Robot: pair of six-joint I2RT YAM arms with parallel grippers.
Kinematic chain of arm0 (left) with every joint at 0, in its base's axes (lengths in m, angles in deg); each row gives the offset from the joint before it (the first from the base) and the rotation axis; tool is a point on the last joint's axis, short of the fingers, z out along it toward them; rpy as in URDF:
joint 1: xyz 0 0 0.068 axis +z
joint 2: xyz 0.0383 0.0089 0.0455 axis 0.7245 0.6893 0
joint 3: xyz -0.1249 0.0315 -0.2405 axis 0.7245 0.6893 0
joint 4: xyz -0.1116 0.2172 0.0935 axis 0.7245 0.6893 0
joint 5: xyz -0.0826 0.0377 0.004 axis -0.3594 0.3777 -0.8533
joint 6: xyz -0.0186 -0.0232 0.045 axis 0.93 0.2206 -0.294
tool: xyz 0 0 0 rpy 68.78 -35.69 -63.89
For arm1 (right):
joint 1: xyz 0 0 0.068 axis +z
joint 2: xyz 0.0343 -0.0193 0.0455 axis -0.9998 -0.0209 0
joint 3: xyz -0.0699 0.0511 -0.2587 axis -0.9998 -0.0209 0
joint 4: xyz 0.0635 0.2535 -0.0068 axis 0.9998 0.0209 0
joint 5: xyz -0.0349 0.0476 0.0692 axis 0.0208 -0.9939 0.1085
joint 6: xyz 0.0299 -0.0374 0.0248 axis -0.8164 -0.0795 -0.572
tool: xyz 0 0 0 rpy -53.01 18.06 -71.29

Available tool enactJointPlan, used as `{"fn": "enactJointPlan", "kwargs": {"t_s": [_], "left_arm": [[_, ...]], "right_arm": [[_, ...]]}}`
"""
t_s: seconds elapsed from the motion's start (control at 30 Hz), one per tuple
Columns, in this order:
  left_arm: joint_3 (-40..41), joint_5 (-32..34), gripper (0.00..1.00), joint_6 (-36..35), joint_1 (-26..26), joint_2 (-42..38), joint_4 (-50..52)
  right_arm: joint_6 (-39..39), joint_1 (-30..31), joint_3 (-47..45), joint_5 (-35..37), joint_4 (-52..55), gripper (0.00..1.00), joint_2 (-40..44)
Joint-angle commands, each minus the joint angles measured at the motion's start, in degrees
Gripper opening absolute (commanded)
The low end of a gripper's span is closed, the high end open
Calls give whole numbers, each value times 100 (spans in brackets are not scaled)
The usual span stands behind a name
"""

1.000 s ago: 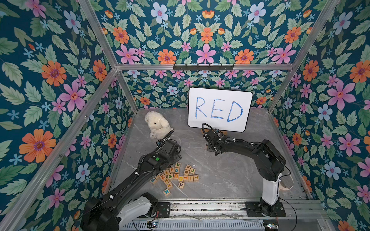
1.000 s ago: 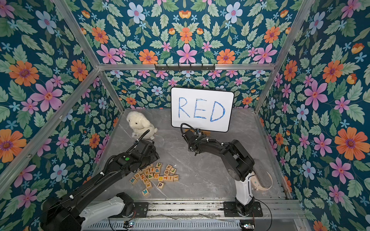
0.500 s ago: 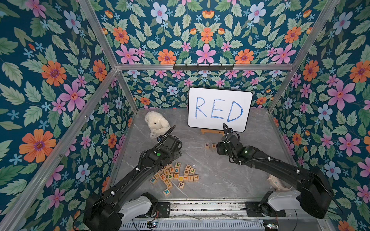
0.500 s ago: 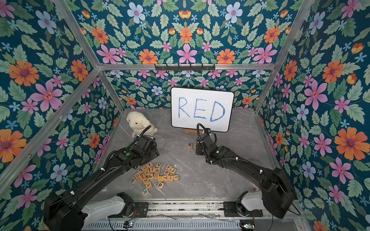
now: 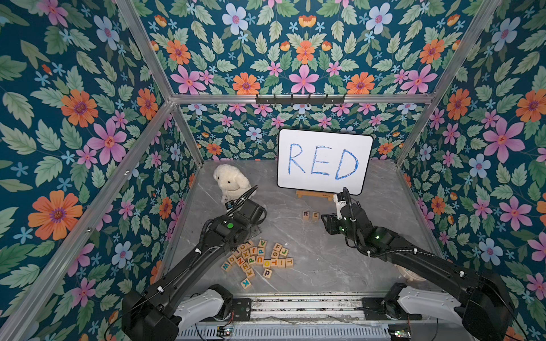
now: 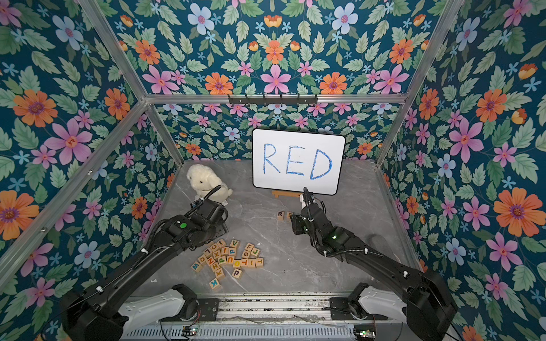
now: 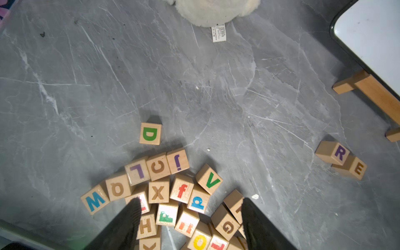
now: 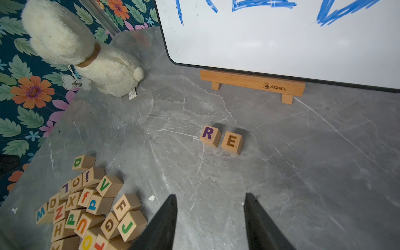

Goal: Assemble the uppercase word "red" with letter blocks
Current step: Pick up the letter block from the center of the board.

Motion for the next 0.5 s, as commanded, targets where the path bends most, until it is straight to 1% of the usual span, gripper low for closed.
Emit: {"fn": "enactJointPlan", "kwargs": {"t_s": [0.0, 0.07, 0.17, 0.3, 0.4, 0.47], "left_arm": [[-93, 185, 75, 165, 2, 6, 155], [-123, 224, 75, 193, 2, 33, 154], [-108, 224, 76, 212, 12, 59, 138], [-54, 231, 76, 203, 99, 96, -12], [12, 138, 76, 91, 352, 87, -226], [99, -1, 76, -75, 658, 63, -405]], "right_arm": [[33, -1, 20, -128, -436, 52, 84], [-37, 4, 89, -164, -440, 52, 104], [86, 66, 289, -383, -330, 52, 81], [280, 249, 378, -319, -391, 52, 113], [253, 294, 436, -389, -479, 53, 73], [302, 381, 534, -398, -543, 53, -15]]}}
